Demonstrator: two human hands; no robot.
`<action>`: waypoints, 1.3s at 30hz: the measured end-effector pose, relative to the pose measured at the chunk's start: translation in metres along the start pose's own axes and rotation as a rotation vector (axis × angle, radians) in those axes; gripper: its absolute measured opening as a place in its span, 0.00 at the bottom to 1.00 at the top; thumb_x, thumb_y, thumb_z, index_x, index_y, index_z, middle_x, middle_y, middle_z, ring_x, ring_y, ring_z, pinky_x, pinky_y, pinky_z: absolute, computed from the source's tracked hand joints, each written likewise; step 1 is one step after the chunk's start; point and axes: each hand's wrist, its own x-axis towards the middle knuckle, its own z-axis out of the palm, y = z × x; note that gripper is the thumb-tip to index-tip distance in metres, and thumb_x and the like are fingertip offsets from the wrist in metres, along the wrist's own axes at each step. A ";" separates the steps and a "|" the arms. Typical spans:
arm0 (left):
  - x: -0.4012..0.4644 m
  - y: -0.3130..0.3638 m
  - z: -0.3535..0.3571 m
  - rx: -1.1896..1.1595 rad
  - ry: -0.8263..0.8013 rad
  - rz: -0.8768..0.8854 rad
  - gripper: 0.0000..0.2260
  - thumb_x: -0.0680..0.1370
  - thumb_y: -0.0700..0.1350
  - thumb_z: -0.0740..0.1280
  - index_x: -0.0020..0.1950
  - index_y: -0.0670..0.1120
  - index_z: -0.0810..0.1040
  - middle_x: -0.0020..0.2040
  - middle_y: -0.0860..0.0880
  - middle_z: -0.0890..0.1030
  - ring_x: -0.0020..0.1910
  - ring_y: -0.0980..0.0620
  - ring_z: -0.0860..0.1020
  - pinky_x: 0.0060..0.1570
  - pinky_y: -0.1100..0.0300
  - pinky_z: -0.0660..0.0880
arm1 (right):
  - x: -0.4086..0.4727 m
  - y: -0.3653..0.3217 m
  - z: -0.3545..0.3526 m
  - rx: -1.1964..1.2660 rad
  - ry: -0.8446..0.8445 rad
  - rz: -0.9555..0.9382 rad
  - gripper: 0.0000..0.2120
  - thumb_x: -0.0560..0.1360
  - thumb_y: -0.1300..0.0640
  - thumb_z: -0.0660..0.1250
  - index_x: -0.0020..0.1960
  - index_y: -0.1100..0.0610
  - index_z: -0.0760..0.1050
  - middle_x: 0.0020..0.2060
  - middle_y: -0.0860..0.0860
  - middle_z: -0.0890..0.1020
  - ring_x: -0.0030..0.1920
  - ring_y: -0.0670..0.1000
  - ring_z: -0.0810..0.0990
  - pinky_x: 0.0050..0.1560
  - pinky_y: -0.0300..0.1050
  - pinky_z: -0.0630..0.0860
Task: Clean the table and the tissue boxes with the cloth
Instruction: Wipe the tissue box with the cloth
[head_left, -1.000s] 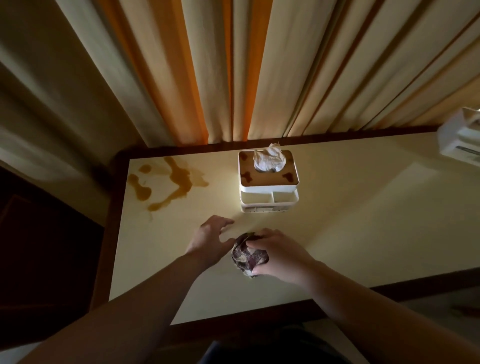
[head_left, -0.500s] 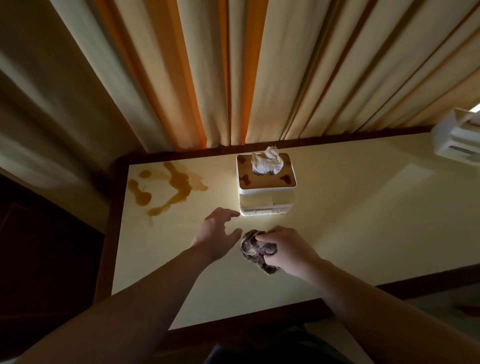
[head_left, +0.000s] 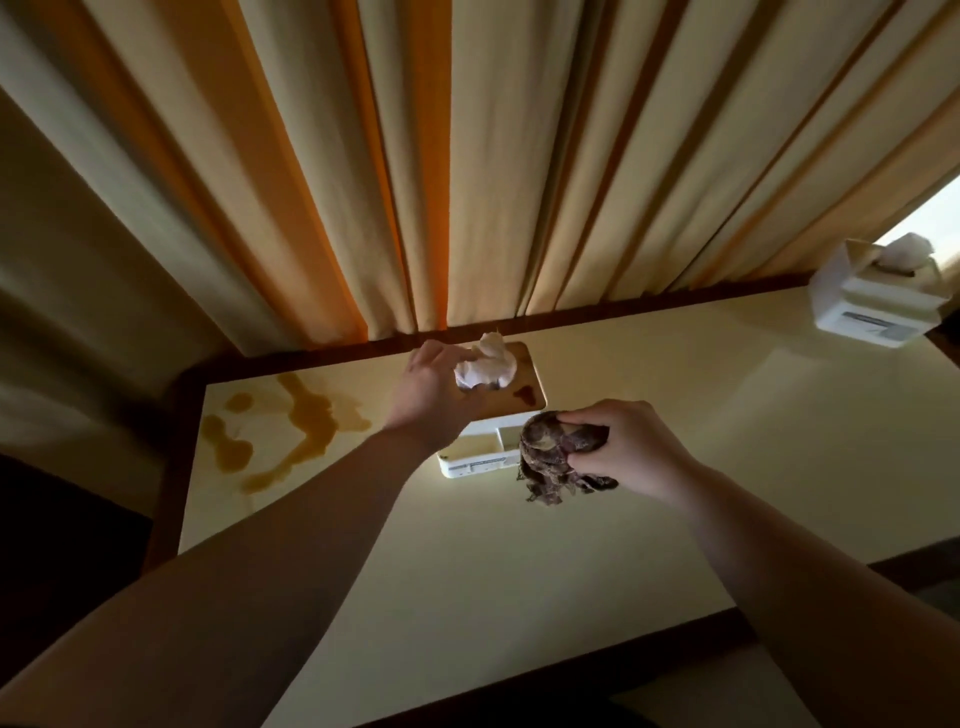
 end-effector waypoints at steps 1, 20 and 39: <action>0.009 0.001 0.002 0.001 -0.035 0.020 0.20 0.73 0.48 0.77 0.64 0.49 0.81 0.61 0.47 0.78 0.61 0.47 0.75 0.59 0.48 0.76 | 0.002 0.001 -0.005 -0.002 -0.003 -0.001 0.28 0.67 0.56 0.80 0.67 0.47 0.82 0.59 0.46 0.84 0.55 0.44 0.82 0.53 0.30 0.75; 0.040 -0.021 0.011 0.225 -0.245 0.090 0.09 0.74 0.53 0.77 0.50 0.52 0.82 0.57 0.53 0.76 0.56 0.52 0.74 0.53 0.53 0.78 | 0.074 -0.009 -0.032 -0.061 0.148 -0.072 0.28 0.72 0.53 0.76 0.72 0.46 0.79 0.58 0.48 0.84 0.52 0.43 0.75 0.48 0.28 0.66; 0.070 -0.007 0.009 0.240 -0.332 -0.179 0.06 0.76 0.45 0.74 0.47 0.56 0.81 0.46 0.53 0.80 0.41 0.55 0.77 0.37 0.61 0.71 | 0.078 -0.048 -0.019 -0.385 -0.226 -0.174 0.19 0.75 0.55 0.74 0.65 0.48 0.81 0.53 0.49 0.77 0.52 0.49 0.73 0.50 0.42 0.69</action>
